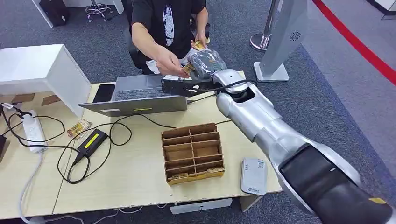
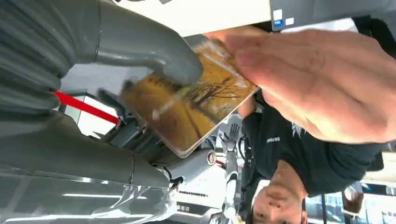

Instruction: Pass the card to the sensor for recognition and then transmit it.

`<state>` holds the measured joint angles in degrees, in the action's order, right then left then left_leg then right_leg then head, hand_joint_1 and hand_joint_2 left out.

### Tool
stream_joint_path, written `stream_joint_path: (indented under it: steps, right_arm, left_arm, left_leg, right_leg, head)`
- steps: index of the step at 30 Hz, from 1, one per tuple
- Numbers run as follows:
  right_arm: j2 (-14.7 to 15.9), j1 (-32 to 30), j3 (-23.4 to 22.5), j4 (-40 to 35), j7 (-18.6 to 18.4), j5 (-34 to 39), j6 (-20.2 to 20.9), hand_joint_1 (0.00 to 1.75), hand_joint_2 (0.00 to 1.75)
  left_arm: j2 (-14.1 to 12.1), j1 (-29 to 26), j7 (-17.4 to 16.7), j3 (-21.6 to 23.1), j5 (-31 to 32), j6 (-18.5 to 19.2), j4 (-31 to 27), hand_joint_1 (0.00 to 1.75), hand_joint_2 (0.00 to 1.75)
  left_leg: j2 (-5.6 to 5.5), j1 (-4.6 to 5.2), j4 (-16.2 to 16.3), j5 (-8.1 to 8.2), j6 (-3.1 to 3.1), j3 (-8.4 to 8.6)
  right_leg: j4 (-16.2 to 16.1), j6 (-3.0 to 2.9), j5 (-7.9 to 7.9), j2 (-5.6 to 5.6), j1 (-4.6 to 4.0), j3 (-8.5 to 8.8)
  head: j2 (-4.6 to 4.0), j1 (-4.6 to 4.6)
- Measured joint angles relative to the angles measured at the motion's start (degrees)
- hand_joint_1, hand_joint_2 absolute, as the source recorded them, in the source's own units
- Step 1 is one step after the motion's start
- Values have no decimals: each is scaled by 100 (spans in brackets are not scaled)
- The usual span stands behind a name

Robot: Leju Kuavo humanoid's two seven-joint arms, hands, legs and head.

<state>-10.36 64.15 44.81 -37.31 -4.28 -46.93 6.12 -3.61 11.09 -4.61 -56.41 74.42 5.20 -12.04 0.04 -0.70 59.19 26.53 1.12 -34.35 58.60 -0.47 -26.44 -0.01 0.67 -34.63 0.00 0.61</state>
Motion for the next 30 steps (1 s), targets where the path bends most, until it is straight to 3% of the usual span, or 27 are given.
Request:
stream_joint_path:
  steps: [5, 7, 8, 12, 16, 21, 24, 30]
  right_arm:
    - [-61, 5, 13, 132, 33, -46, -90, 0, 175]
    - [-83, -34, -26, 61, 219, -92, -794, 0, 175]
    - [-50, -62, -59, -68, 245, -92, -884, 0, 175]
    - [225, -303, -232, -1017, 345, -107, -1111, 0, 175]
    - [752, -887, -361, -2532, 536, -475, -1441, 0, 175]
    - [1578, -2143, -448, -4453, 995, -972, -2179, 0, 175]
    - [1976, -3123, -446, -5236, 1236, -1118, -2597, 0, 175]
    - [2284, -4633, -361, -5853, 1724, -887, -3110, 0, 175]
  left_arm:
    - [2, 8, 0, 20, 9, -2, 0, 0, 175]
    - [15, 0, -2, 24, 15, -15, 0, 0, 175]
    - [15, -4, -2, 24, 13, -15, 0, 0, 175]
    - [15, -58, 15, 22, -90, -68, 0, 0, 175]
    - [4, -205, 116, 20, -249, -138, 0, 0, 175]
    - [-20, -401, 236, -19, -467, -258, 0, 0, 175]
    - [-42, -500, 295, -57, -548, -308, 0, 0, 175]
    - [-76, -589, 330, -173, -619, -378, 0, 0, 175]
  left_leg:
    - [4, 0, 0, 1, 0, 1]
    - [3, 1, 1, 1, 0, 1]
    - [3, 1, 1, 1, 0, 1]
    - [2, 1, 1, 1, 0, 1]
    - [0, 1, 2, 7, -3, 1]
    - [-1, 0, 1, 26, -14, 4]
    - [-1, 1, 1, 35, -12, 5]
    - [-3, 0, -2, 44, -15, 4]
  right_leg:
    - [-1, 0, 0, 3, 0, -1]
    - [-2, 0, 0, 3, 1, -4]
    - [-2, 0, 0, 3, 1, -5]
    - [-3, 0, 0, 2, 1, -4]
    - [-7, 4, -5, 1, 1, -4]
    - [-18, 8, -13, -5, 0, 7]
    - [-18, 12, -26, -5, 0, 9]
    - [-16, 6, -37, -13, -1, 11]
  head:
    - [0, -2]
    - [2, -2]
    - [0, -2]
    - [0, -2]
    - [0, 0]
    - [0, -2]
    - [0, 0]
    - [0, -4]
